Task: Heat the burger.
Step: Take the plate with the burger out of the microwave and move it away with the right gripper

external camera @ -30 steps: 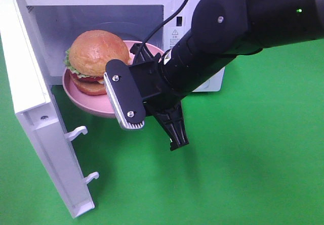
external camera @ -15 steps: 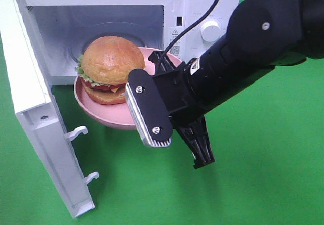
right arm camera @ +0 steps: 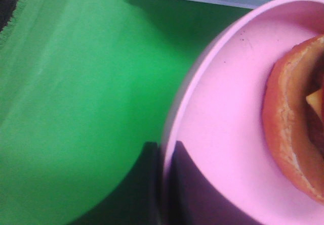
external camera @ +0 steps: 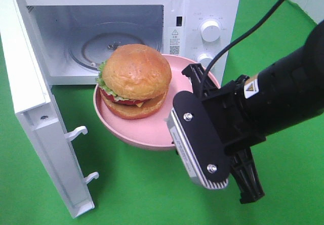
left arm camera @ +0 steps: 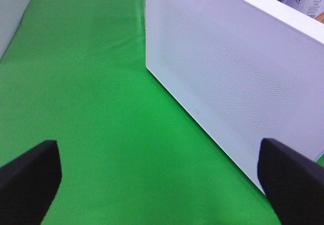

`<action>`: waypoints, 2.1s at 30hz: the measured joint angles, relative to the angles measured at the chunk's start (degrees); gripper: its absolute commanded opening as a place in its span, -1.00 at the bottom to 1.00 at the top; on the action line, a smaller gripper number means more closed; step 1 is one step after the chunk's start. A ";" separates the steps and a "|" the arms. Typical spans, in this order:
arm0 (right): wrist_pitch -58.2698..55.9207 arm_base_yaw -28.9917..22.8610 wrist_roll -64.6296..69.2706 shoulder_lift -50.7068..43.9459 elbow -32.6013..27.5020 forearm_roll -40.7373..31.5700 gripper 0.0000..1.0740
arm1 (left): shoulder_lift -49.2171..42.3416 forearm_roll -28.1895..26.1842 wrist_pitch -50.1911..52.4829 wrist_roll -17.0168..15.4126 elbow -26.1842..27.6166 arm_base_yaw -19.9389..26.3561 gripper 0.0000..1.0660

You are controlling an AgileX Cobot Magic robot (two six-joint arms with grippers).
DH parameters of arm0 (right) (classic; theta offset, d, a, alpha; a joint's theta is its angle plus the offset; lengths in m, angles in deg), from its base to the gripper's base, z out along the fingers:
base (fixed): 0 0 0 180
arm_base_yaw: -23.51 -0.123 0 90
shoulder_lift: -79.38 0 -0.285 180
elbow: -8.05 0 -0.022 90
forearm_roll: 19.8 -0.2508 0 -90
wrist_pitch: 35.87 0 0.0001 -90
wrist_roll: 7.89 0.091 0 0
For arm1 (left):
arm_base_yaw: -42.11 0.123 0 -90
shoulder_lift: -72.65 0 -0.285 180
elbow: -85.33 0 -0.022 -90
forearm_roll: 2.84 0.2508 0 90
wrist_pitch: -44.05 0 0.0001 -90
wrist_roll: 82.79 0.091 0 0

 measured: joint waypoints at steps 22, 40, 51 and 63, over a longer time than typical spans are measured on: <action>-1.15 0.00 29.05 -19.08 -15.30 19.08 -1.00 | 0.00 0.00 0.00 0.00 0.00 0.00 0.83; -11.97 0.00 81.47 -21.03 -15.47 48.64 -1.00 | 0.00 0.00 0.00 0.00 0.00 0.00 0.83; -15.41 0.00 95.97 -21.03 -15.53 53.46 -1.00 | 0.00 0.00 0.00 0.00 0.00 0.00 0.83; -19.82 0.00 107.72 -21.03 -15.53 58.16 -1.00 | 0.00 0.00 0.00 0.00 0.00 0.00 0.83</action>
